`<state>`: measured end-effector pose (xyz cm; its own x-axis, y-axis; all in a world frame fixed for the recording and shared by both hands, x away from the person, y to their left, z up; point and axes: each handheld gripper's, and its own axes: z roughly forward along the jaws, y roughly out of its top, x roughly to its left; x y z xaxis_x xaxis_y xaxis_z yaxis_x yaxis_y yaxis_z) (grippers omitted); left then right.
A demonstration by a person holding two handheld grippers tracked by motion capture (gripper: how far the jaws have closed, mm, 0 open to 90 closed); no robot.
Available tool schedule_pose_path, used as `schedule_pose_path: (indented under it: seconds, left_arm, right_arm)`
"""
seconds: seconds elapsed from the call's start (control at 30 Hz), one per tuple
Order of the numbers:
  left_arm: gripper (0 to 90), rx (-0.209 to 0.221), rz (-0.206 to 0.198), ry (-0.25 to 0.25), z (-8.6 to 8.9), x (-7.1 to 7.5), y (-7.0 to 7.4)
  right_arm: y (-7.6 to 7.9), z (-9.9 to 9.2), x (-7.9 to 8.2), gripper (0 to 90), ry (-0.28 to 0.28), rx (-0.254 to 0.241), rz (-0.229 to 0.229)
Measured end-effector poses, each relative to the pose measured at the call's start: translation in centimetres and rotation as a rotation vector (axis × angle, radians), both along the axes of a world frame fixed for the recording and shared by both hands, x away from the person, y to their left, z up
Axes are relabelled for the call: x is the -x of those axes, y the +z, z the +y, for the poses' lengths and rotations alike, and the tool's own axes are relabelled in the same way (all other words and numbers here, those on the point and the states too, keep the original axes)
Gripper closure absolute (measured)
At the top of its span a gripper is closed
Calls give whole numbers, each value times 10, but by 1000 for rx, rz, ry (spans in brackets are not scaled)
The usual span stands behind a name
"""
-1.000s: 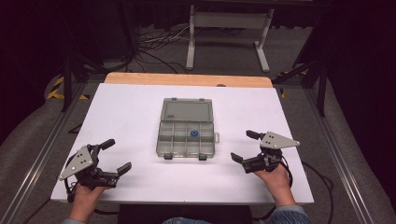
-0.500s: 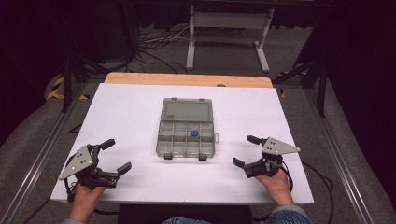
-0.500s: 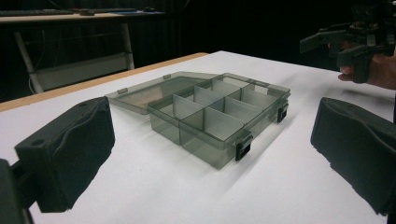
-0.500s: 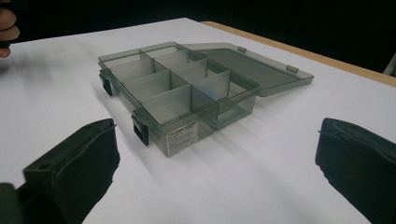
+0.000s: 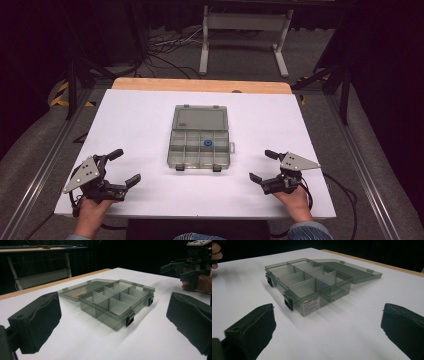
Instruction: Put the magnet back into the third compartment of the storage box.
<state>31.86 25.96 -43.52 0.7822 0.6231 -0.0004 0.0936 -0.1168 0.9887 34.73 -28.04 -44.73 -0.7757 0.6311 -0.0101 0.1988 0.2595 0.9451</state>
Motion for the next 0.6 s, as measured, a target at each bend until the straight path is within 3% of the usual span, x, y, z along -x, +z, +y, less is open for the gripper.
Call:
schedule_pose_path:
  seconds: [0.33, 0.6]
  left_arm:
    - [3, 5, 5, -4, -1, -2, -2]
    - [2, 11, 14, -7, -1, -2, -2]
  right_arm:
    - [-6, 6, 1, 0, -10, 16, 8]
    - [-6, 4, 1, 0, -21, 1, 9]
